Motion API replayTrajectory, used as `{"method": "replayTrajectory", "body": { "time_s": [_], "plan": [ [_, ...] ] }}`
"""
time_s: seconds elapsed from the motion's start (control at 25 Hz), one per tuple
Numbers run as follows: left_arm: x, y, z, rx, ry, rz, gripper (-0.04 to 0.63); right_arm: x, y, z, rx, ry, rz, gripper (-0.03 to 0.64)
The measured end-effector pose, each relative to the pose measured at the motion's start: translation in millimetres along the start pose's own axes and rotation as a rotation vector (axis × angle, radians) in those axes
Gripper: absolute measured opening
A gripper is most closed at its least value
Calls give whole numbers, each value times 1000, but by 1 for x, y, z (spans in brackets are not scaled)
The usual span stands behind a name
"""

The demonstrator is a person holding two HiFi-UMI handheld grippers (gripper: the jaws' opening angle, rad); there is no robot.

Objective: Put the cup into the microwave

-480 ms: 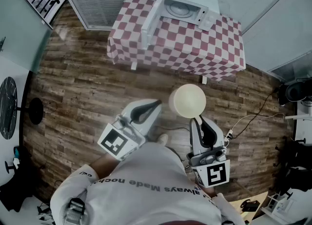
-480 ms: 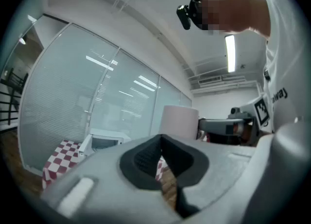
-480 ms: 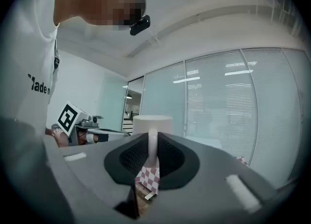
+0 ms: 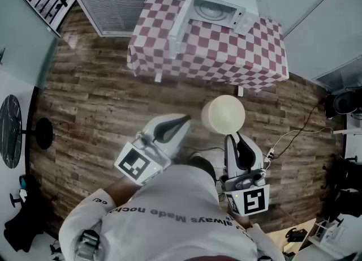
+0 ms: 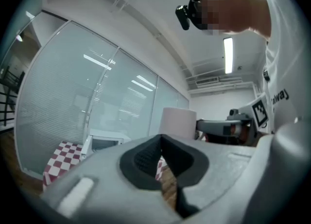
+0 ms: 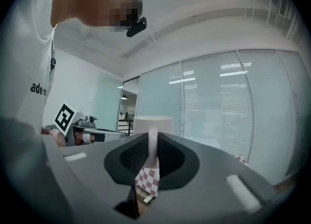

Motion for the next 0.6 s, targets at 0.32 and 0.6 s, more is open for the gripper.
{"method": "replayTrajectory", "body": {
  "time_s": [0.32, 0.6],
  "plan": [
    [-10, 7, -12, 13, 28, 3, 5, -15, 1, 7, 8, 25, 1, 38],
    [-33, 8, -25, 6, 20, 5, 5, -30, 2, 31, 0, 22, -3, 38]
  ]
}}
Point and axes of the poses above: the fingertips, and each gripper's own axes: x backward along the fingers, z to its right, y out of its underside, the point moved 5 cm from there along x, backward along the fingers, and after that the axes turned 11 degrees about -x, right-handed, at the moved point
